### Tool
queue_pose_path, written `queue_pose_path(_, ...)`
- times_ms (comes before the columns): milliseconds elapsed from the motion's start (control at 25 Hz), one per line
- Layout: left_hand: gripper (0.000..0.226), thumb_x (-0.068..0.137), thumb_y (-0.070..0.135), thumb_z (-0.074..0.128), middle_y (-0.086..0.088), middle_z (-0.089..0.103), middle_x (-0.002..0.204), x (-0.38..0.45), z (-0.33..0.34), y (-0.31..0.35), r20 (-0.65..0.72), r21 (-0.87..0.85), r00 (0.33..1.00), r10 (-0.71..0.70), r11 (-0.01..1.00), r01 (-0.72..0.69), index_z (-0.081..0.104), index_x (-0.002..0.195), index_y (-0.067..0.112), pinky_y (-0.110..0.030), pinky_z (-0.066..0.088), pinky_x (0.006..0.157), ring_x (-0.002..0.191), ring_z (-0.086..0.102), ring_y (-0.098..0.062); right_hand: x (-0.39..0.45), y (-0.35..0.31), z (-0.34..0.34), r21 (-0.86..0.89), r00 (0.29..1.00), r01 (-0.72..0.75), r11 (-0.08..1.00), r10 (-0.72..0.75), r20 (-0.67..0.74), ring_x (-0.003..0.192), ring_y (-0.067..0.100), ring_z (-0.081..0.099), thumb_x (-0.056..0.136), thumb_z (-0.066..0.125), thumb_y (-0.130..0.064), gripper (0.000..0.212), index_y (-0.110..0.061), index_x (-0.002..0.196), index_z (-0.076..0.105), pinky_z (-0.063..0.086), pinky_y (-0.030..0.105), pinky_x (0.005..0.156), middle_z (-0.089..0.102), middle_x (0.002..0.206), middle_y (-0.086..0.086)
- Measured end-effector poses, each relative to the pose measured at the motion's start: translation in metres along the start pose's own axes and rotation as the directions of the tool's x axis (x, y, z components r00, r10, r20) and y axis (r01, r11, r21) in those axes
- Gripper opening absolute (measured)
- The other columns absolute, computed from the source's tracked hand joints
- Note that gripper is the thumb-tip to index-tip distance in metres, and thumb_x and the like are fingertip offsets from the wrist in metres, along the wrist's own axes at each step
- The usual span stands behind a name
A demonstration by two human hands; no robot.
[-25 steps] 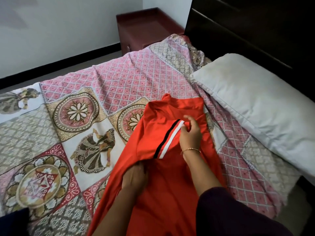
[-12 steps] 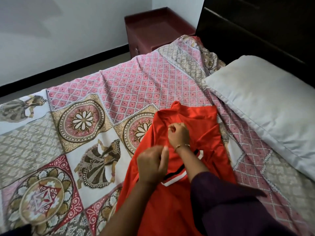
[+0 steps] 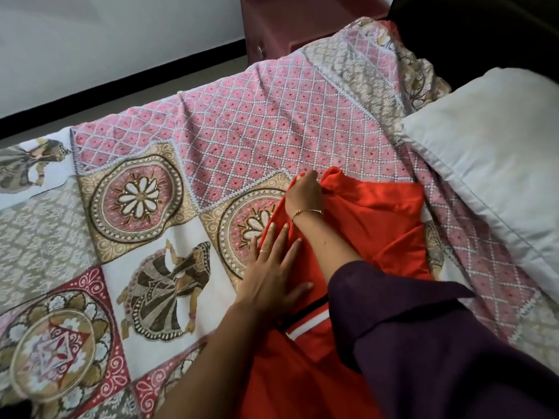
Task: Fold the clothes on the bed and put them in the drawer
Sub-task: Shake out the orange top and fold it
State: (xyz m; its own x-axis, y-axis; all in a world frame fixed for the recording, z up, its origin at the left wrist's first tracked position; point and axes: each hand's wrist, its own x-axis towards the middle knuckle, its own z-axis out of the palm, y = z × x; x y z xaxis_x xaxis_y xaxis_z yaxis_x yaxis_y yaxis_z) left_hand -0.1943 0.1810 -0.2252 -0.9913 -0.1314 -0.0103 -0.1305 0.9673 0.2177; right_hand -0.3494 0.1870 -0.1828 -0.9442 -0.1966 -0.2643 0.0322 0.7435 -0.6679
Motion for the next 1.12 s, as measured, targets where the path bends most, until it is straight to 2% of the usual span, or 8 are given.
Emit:
queue_pose_path(160,0.059,0.09,0.043,0.032,-0.017,0.065,0.116,0.019,-0.012,0.006,-0.123,-0.384,0.945,-0.302,0.893,0.236,0.054,0.125,0.001,-0.048,0.041,0.096,0.124,0.047,-0.038,0.011,0.016,0.0,0.202,0.988,0.08,0.976,-0.105,0.116,0.111,0.034,0.055,0.097,0.04,-0.009,0.027,0.003,0.12,0.049,0.033,0.03,0.083,0.059,0.119,0.023)
queue_pose_path(240,0.049,0.09,0.029,0.032,-0.019,0.069,0.096,0.042,-0.021,0.001,-0.212,-0.445,0.918,-0.336,0.869,0.215,0.057,0.117,-0.003,-0.044,0.047,0.083,0.109,0.054,-0.041,0.01,0.029,-0.011,0.251,0.984,0.165,0.954,-0.141,-0.111,0.094,0.037,0.061,0.095,0.043,-0.016,0.027,0.002,0.105,0.06,0.035,0.034,0.077,0.066,0.101,0.024)
queue_pose_path(320,0.043,0.088,0.022,0.036,-0.023,0.064,0.098,0.068,-0.024,-0.002,-0.268,-0.382,0.906,-0.328,0.9,0.212,0.058,0.114,-0.004,-0.046,0.047,0.082,0.1,0.054,-0.044,0.008,0.049,-0.025,0.142,0.88,0.262,0.955,-0.175,-0.442,0.082,0.041,0.06,0.086,0.041,-0.017,0.031,0.003,0.088,0.066,0.032,0.036,0.072,0.065,0.085,0.026)
queue_pose_path(400,0.043,0.091,0.023,0.045,-0.026,0.053,0.119,0.09,-0.025,0.003,-0.209,-0.35,0.897,-0.39,0.886,0.303,0.052,0.125,-0.001,-0.048,0.041,0.091,0.109,0.048,-0.045,0.0,0.076,-0.05,0.084,0.773,0.065,0.994,0.003,-0.634,0.093,0.041,0.056,0.078,0.046,-0.012,0.025,-0.003,0.09,0.067,0.03,0.037,0.078,0.061,0.096,0.024)
queue_pose_path(560,0.067,0.092,0.038,0.054,-0.024,0.04,0.137,0.116,-0.023,0.015,-0.009,-0.384,0.82,-0.572,0.759,0.526,0.029,0.142,0.001,-0.043,0.034,0.1,0.125,0.04,-0.038,-0.01,0.131,-0.096,0.086,0.793,-0.457,0.885,0.449,-0.412,0.114,0.037,0.05,0.085,0.053,-0.011,0.03,-0.004,0.114,0.057,0.039,0.04,0.091,0.05,0.124,0.022)
queue_pose_path(720,0.043,0.091,0.029,0.055,-0.025,0.053,0.124,0.131,-0.024,0.018,0.045,-0.324,0.762,-0.646,0.712,0.623,0.053,0.123,-0.001,-0.043,0.04,0.094,0.116,0.048,-0.04,0.003,0.155,-0.126,-0.018,0.895,-0.413,0.91,0.403,-0.192,0.113,0.035,0.056,0.088,0.053,-0.017,0.027,-0.004,0.109,0.066,0.046,0.035,0.088,0.062,0.118,0.021)
queue_pose_path(1000,0.029,0.089,0.004,0.041,-0.023,0.052,0.123,0.14,-0.036,0.027,-0.028,-0.361,0.639,-0.769,0.604,0.71,0.05,0.116,-0.001,-0.046,0.041,0.09,0.114,0.05,-0.04,0.012,0.183,-0.168,0.095,0.841,-0.459,0.883,0.467,-0.274,0.12,0.036,0.051,0.092,0.039,0.001,0.033,0.007,0.12,0.055,0.037,0.036,0.096,0.055,0.127,0.025)
queue_pose_path(1120,0.034,0.087,0.004,0.045,-0.019,0.053,0.125,0.147,-0.035,0.03,-0.115,-0.219,0.738,-0.665,0.742,0.634,0.05,0.121,0.006,-0.047,0.032,0.099,0.12,0.045,-0.036,0.016,0.189,-0.167,0.188,0.912,-0.325,0.927,0.36,-0.199,0.106,0.031,0.057,0.091,0.052,-0.006,0.022,0.0,0.112,0.056,0.042,0.033,0.089,0.061,0.113,0.019)
